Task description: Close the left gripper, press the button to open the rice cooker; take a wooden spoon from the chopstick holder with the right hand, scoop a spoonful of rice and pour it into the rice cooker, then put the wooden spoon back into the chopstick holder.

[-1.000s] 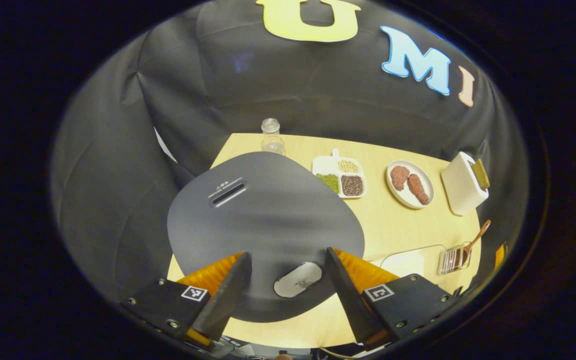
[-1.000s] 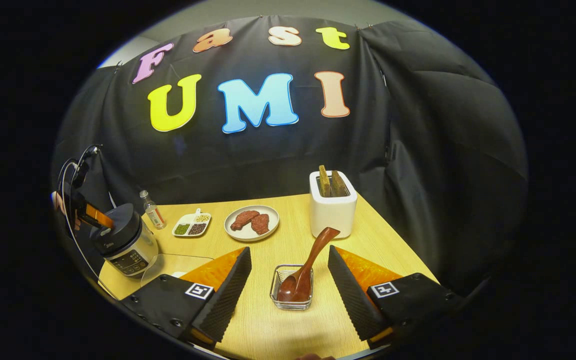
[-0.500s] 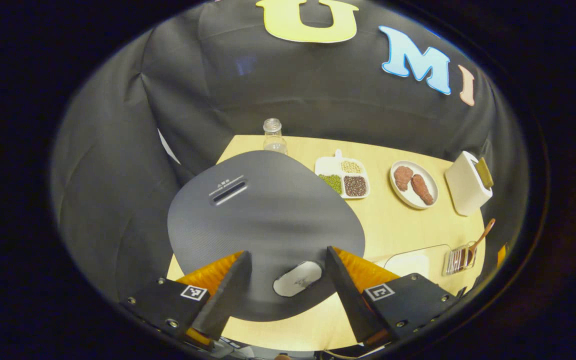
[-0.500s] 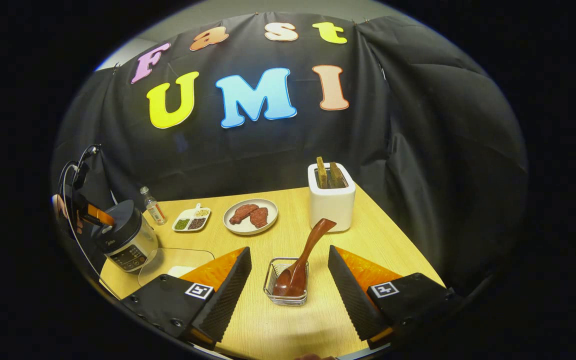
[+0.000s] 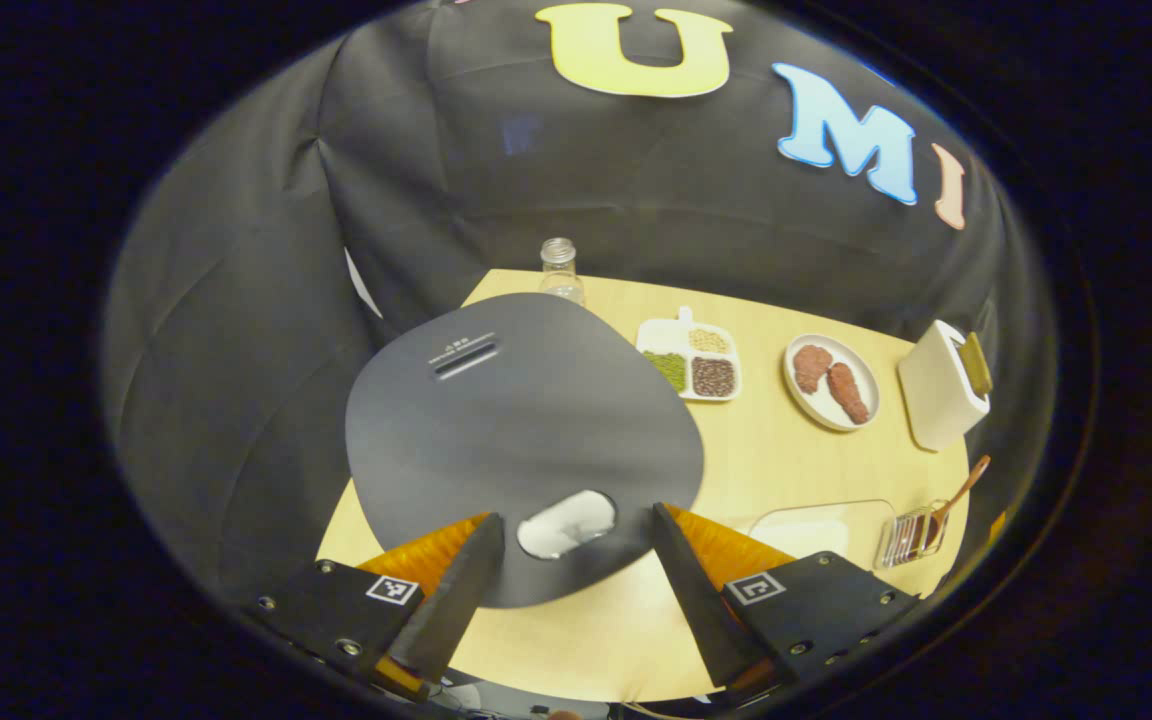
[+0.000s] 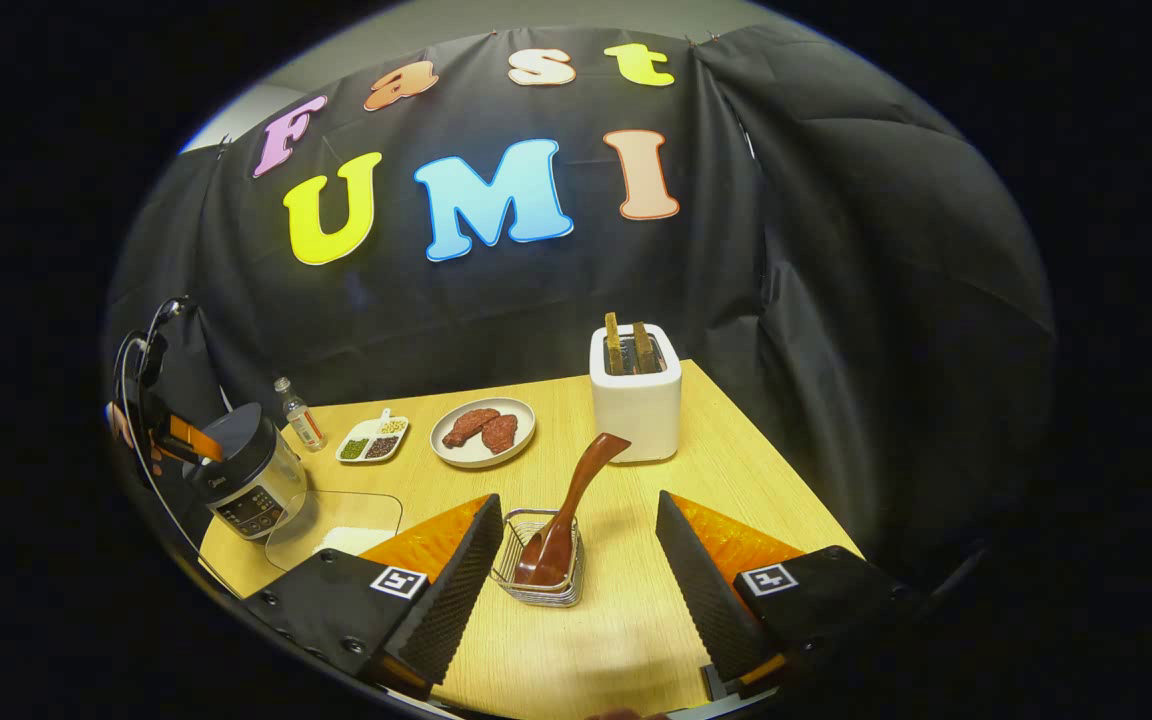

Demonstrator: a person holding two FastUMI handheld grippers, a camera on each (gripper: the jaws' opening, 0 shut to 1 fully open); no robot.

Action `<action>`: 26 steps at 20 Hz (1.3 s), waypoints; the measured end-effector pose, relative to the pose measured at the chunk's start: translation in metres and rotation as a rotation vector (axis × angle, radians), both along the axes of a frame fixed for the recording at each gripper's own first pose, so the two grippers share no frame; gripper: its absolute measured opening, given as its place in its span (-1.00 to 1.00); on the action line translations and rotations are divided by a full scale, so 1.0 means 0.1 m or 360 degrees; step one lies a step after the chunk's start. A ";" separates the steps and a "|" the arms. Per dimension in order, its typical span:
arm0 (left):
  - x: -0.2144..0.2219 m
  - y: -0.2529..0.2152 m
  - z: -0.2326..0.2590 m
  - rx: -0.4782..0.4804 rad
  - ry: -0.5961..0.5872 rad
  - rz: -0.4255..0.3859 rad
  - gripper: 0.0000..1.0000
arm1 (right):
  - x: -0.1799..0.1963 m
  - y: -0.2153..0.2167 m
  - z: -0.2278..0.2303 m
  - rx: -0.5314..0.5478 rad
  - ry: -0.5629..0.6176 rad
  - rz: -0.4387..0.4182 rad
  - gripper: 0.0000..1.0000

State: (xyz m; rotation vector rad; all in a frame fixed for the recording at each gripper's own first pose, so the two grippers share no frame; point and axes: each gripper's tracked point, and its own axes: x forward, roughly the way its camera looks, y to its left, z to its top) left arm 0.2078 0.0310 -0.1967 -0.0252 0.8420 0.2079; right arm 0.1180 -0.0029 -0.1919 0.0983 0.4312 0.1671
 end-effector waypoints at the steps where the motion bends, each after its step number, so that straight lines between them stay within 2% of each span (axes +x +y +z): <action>1: -0.08 -0.14 0.04 -0.0002 -0.0032 -0.0032 0.90 | 0.02 -0.04 -0.03 0.0001 0.0009 0.0009 0.96; 3: -0.22 -0.37 0.13 0.0027 -0.0110 -0.0065 0.86 | 0.05 -0.10 -0.05 0.0010 0.0020 0.0040 0.96; 4: -0.30 -0.51 0.24 0.0021 -0.0173 -0.0086 0.90 | 0.08 -0.11 -0.05 0.0020 0.0023 0.0062 0.96; 7: -0.49 -0.90 0.69 0.0016 -0.0436 -0.0127 0.90 | 0.16 -0.17 -0.02 0.0051 0.0023 0.0130 0.96; 10: -0.74 -1.13 1.28 0.0132 -0.0695 -0.0193 0.89 | 0.27 -0.21 0.06 0.0069 0.0003 0.0169 0.96; 13: -0.95 -1.32 1.85 0.0233 -0.0905 -0.0243 0.86 | 0.28 -0.25 0.32 0.0110 -0.0084 0.0138 0.96; 16: -1.37 -1.48 2.40 0.0249 -0.1161 -0.0286 0.86 | 0.21 -0.32 0.63 0.0103 -0.0195 0.0067 0.96; 18: -1.59 -1.49 2.65 0.0229 -0.1296 -0.0298 0.86 | 0.10 -0.38 0.89 0.0098 -0.0267 0.0013 0.96; 21: -1.86 -1.37 2.83 0.0186 -0.1362 -0.0292 0.84 | -0.19 -0.50 1.34 0.0101 -0.0383 -0.0069 0.96; 22: -1.94 -1.31 2.82 0.0171 -0.1377 -0.0287 0.89 | -0.31 -0.53 1.46 0.0094 -0.0423 -0.0083 0.96; 26: -2.32 -1.06 2.67 0.0157 -0.1412 -0.0273 0.84 | -0.78 -0.67 1.76 0.0003 -0.0564 -0.0144 0.96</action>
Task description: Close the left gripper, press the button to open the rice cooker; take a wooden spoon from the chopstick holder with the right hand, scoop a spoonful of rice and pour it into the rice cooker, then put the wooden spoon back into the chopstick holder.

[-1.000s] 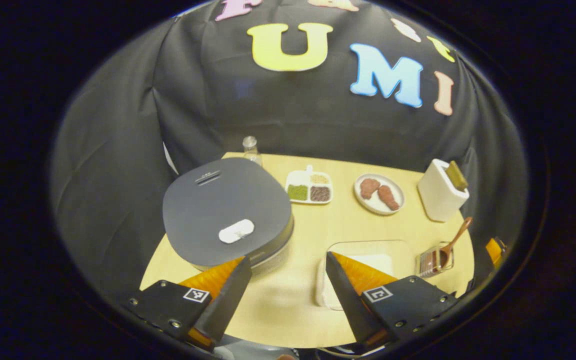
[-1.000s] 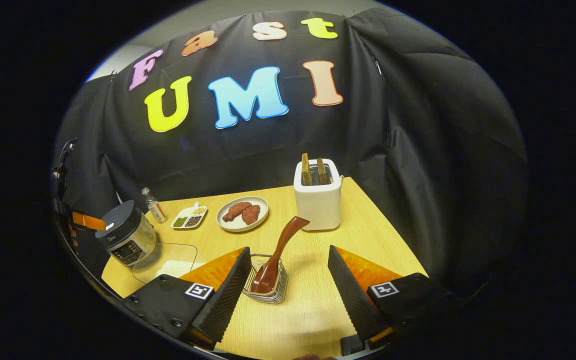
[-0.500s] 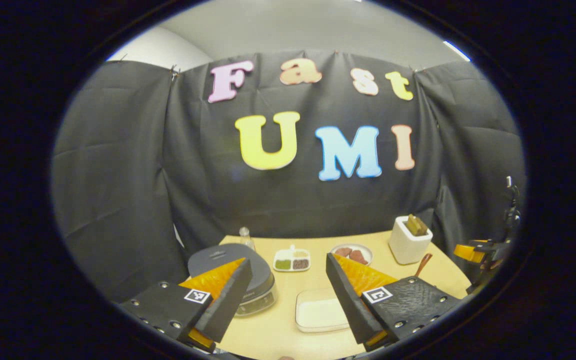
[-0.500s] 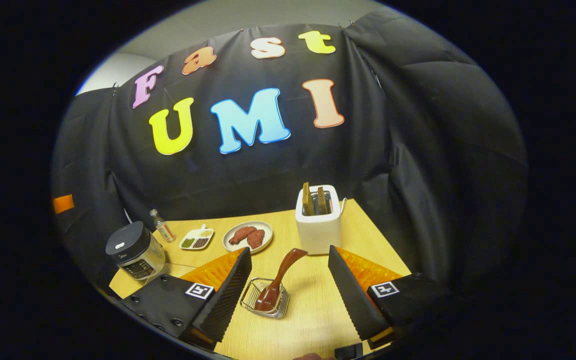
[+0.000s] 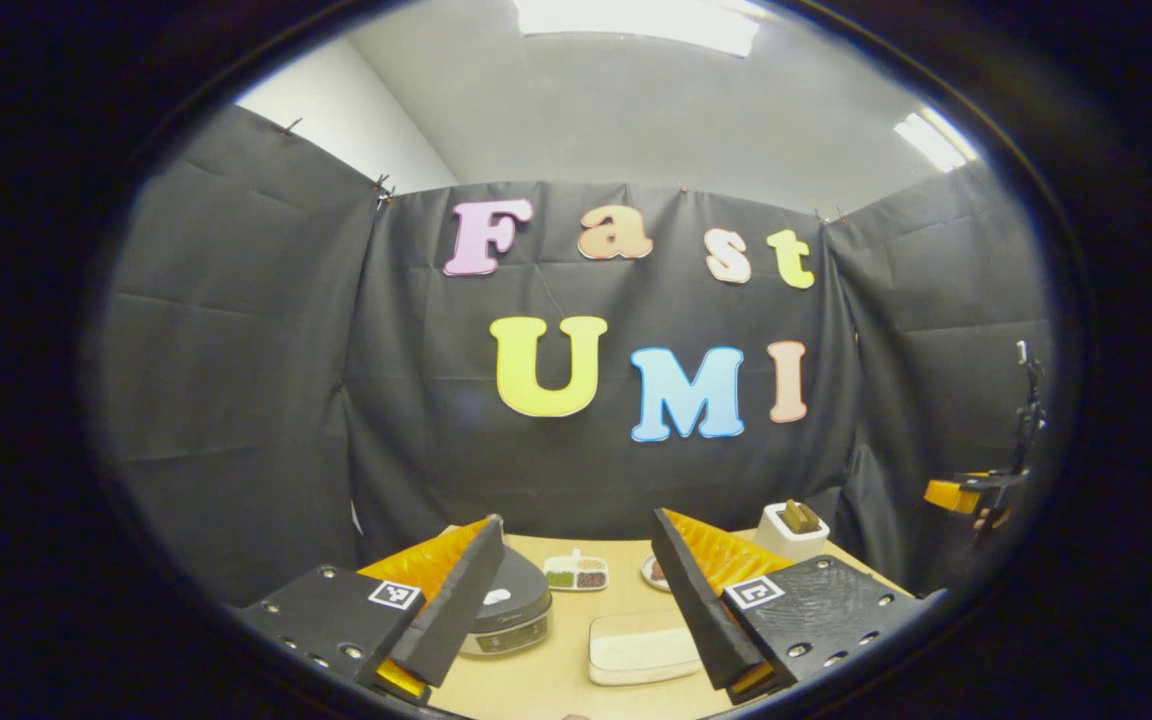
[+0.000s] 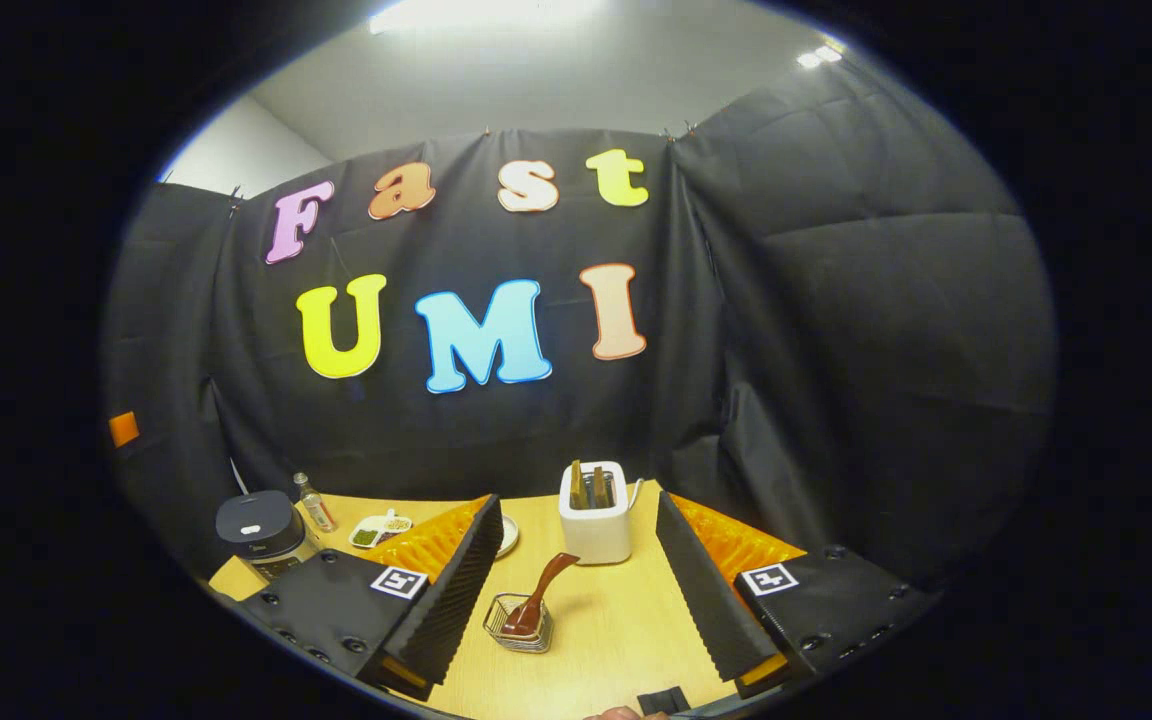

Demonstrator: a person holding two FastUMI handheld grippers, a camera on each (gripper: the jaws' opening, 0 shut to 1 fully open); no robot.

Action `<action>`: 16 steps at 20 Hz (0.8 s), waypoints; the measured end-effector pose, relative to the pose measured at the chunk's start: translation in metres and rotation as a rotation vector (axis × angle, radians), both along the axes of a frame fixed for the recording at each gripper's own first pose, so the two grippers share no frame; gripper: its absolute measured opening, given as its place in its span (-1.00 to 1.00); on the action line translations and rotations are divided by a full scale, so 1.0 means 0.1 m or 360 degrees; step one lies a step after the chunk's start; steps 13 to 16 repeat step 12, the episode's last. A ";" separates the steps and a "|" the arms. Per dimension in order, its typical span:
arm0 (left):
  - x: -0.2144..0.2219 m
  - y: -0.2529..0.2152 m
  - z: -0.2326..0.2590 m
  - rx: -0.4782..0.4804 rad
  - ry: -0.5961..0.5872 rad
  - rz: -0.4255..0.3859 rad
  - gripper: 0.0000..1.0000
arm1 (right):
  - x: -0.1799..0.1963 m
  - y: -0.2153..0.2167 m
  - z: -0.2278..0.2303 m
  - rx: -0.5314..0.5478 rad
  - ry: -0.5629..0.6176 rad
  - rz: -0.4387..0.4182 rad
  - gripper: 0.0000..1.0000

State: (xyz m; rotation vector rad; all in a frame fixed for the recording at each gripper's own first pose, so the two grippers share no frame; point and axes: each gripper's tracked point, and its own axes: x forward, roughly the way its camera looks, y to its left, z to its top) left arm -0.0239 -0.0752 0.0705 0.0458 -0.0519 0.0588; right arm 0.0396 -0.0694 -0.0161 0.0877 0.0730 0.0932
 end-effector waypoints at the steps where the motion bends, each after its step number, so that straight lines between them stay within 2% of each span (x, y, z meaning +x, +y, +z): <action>1: -0.06 0.05 -0.05 0.0010 -0.0010 0.0000 0.84 | -0.12 -0.05 0.02 -0.0007 -0.0018 -0.0020 0.96; 2: -0.14 0.10 -0.11 0.0019 -0.0019 0.0003 0.89 | -0.24 -0.08 0.03 -0.0009 -0.0036 -0.0027 0.96; 3: -0.20 0.13 -0.17 0.0016 -0.0026 0.0010 0.84 | -0.35 -0.10 0.02 -0.0014 -0.0047 -0.0038 0.96; 8: -0.41 0.19 -0.30 -0.0112 -0.0003 0.0024 0.88 | -0.66 -0.23 -0.08 -0.0083 -0.0030 -0.0085 0.96; 12: -0.54 0.39 -0.33 -0.0105 0.0033 0.0080 0.88 | -0.70 -0.13 -0.11 -0.0011 -0.0010 -0.0054 0.96; 16: -0.54 0.39 -0.33 -0.0105 0.0033 0.0080 0.88 | -0.70 -0.13 -0.11 -0.0011 -0.0010 -0.0054 0.96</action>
